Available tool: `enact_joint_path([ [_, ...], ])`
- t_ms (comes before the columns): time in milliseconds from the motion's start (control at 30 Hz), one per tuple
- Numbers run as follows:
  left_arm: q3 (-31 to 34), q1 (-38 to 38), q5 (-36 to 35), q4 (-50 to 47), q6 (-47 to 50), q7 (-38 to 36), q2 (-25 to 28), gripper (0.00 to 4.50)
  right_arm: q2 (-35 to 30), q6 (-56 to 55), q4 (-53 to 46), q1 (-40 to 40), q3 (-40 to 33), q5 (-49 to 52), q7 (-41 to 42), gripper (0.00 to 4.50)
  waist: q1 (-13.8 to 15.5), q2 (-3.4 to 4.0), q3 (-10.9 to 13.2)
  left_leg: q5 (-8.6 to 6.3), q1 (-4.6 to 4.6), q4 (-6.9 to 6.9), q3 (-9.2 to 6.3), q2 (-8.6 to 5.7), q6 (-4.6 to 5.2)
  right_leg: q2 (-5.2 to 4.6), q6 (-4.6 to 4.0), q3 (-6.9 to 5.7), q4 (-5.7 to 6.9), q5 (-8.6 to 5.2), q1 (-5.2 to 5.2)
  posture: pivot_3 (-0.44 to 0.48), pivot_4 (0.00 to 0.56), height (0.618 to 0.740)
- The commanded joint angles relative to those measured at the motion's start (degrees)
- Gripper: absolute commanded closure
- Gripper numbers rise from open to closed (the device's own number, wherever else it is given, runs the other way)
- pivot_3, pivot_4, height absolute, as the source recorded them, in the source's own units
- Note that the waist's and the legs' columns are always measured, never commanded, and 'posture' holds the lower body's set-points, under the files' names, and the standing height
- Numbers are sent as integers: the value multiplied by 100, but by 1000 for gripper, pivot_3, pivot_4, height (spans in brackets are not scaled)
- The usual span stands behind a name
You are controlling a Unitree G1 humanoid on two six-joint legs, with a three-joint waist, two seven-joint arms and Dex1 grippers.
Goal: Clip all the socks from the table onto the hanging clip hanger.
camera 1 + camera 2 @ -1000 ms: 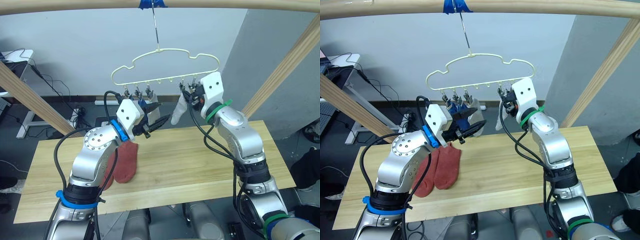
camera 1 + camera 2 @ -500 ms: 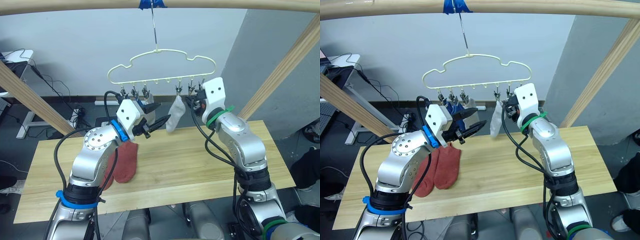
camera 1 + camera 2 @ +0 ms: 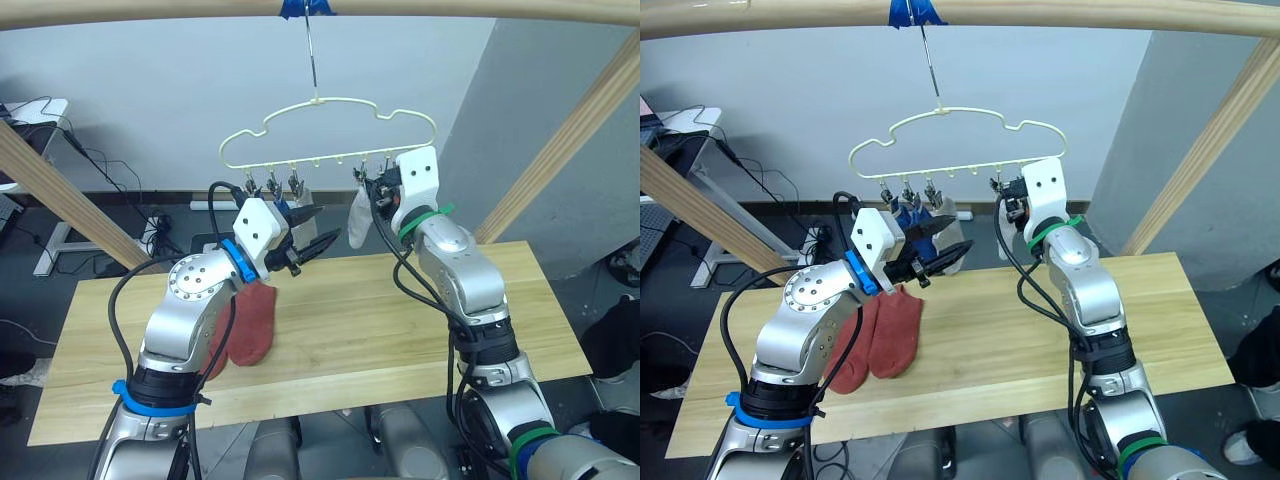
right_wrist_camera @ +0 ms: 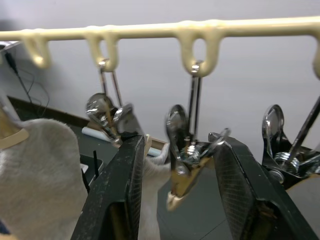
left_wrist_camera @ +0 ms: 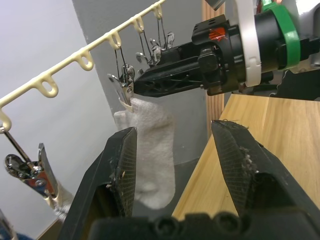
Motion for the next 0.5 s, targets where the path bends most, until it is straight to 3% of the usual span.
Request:
enact_joint_path([
  [33,42,-83,-14,-83,-141,28,-11,1908,97,-149,-79,-177,-138,-65,-227,2373,0,0,0,0,0,0,0,0,0,0,0,0,0,0,0,-176,231,740],
  [500,25,-92,0,-53,-186,61,-31,1908,838,281,-594,-164,-395,-9,-1120,2373,-1,1,-1,0,0,0,-1,0,0,0,-1,-1,2,1,0,-180,226,740],
])
